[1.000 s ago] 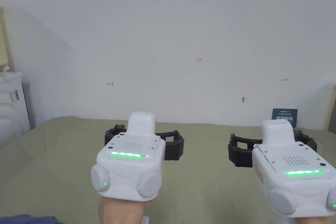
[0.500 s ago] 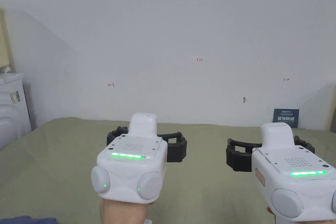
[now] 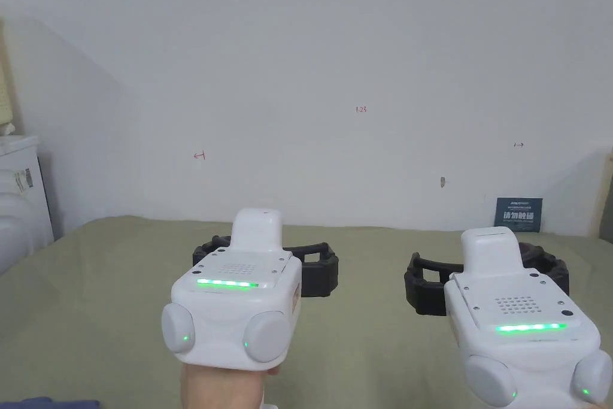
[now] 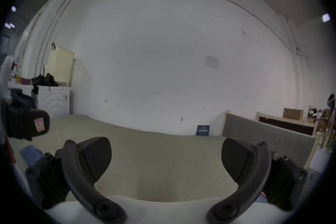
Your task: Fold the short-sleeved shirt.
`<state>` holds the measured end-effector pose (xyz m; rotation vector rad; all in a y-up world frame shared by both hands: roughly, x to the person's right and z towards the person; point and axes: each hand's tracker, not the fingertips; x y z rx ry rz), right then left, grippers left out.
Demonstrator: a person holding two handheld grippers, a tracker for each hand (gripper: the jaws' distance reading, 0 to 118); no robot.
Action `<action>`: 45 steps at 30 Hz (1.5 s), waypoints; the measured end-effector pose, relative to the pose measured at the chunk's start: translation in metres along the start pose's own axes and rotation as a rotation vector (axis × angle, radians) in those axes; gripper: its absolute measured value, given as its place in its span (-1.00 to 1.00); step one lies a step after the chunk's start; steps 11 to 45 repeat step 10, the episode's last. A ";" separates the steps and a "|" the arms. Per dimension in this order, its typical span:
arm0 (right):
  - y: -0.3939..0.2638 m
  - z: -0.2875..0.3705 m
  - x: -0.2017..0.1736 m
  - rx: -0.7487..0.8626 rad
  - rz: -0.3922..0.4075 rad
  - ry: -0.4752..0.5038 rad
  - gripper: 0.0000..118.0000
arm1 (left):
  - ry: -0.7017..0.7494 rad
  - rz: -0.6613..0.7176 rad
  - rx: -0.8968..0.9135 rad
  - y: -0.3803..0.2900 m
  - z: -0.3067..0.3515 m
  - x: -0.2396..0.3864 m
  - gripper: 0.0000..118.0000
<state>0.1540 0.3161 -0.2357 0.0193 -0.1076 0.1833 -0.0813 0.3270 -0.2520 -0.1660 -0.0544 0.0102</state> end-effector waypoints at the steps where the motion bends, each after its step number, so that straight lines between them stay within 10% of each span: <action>1: -0.001 0.001 0.000 0.021 -0.018 -0.034 1.00 | -0.002 0.004 0.000 0.000 0.000 0.000 1.00; 9: 0.013 -0.002 0.016 -0.092 -0.167 0.051 1.00 | -0.004 0.007 -0.012 -0.001 0.001 -0.002 1.00; 45: 0.015 -0.004 0.017 -0.140 -0.164 0.045 1.00 | -0.006 0.009 -0.013 -0.001 0.001 -0.002 1.00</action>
